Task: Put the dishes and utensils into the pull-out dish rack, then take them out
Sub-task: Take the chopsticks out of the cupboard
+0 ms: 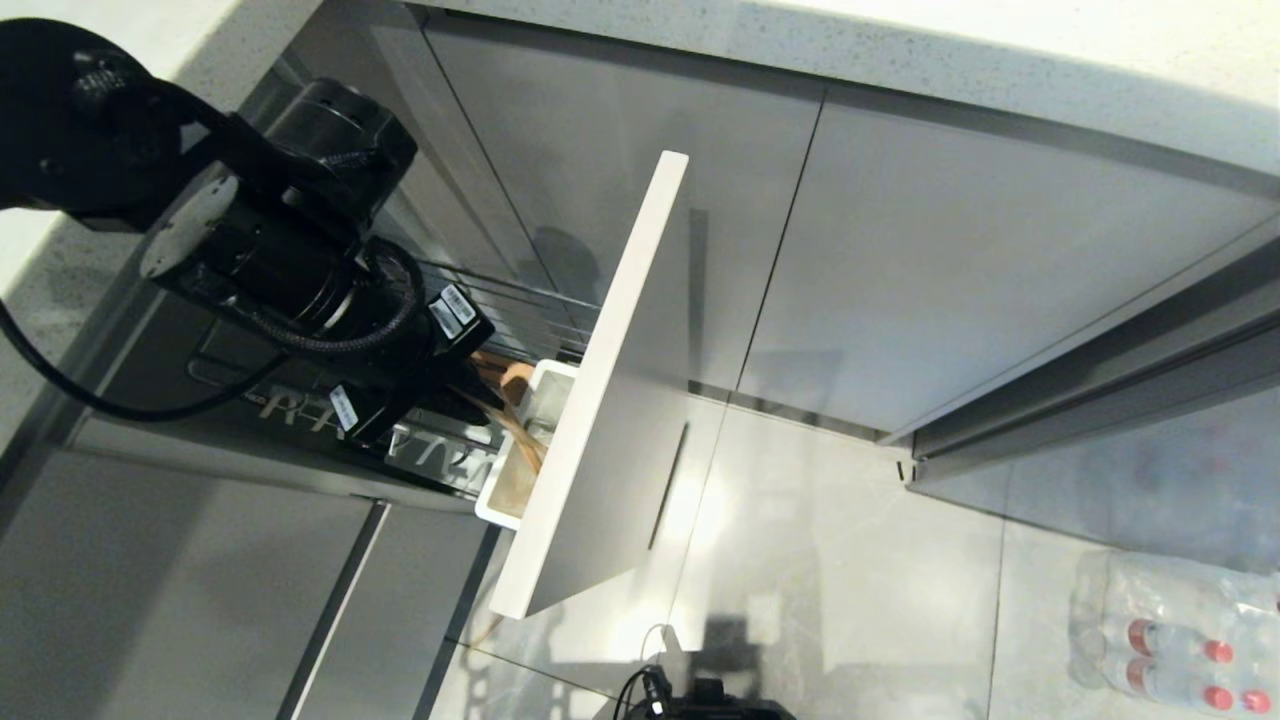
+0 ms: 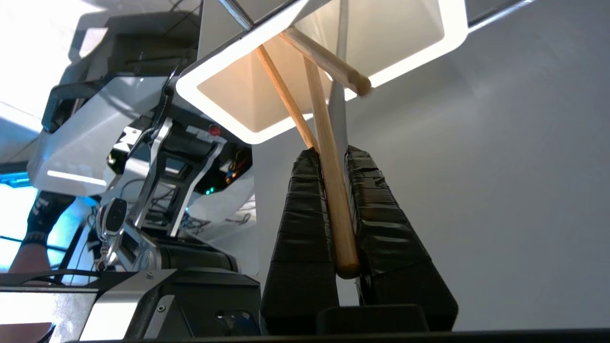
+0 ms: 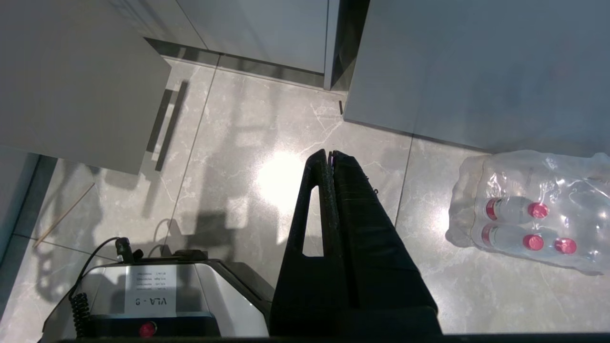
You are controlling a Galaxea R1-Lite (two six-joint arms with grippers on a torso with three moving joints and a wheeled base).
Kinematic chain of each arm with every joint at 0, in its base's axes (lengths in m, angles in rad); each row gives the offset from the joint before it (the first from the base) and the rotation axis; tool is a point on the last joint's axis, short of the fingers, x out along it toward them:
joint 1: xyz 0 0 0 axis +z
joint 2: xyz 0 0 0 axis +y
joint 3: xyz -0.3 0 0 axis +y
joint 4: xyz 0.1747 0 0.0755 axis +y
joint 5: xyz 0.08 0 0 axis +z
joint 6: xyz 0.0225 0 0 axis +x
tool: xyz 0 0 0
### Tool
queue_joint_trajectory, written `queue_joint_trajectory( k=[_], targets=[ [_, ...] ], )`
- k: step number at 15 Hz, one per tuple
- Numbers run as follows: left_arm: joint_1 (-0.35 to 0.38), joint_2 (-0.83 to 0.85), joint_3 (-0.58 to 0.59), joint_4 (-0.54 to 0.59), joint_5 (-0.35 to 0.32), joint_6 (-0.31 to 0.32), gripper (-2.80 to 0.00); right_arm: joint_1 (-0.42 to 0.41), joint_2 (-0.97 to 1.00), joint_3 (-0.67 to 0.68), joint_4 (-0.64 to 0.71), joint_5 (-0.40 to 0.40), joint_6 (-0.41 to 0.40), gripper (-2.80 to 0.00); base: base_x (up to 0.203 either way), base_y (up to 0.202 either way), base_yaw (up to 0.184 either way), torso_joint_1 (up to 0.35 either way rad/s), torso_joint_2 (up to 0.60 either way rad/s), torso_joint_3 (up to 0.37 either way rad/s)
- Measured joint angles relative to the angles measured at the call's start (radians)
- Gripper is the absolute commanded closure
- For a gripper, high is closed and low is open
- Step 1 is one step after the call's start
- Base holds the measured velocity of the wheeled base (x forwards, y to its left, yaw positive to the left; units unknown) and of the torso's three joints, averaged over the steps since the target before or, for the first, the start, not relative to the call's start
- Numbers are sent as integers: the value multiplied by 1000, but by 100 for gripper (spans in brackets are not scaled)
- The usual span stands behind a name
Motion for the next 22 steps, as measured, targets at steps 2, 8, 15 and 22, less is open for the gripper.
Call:
queue_joint_trajectory(
  k=[2,8,15,22],
  targets=[
    [-6,-17,-11,25,36,2,0,0,0,0,0,0,0,0,0,0,0,0,0,0],
    [-52,-53,-104,189,68,12,0,0,0,0,0,0,0,0,0,0,0,0,0,0],
    [-60,-128,-120,184,153,25,0,0,0,0,0,0,0,0,0,0,0,0,0,0],
    [-72,-200,-128,160,154,44,0,0,0,0,0,0,0,0,0,0,0,0,0,0]
  ],
)
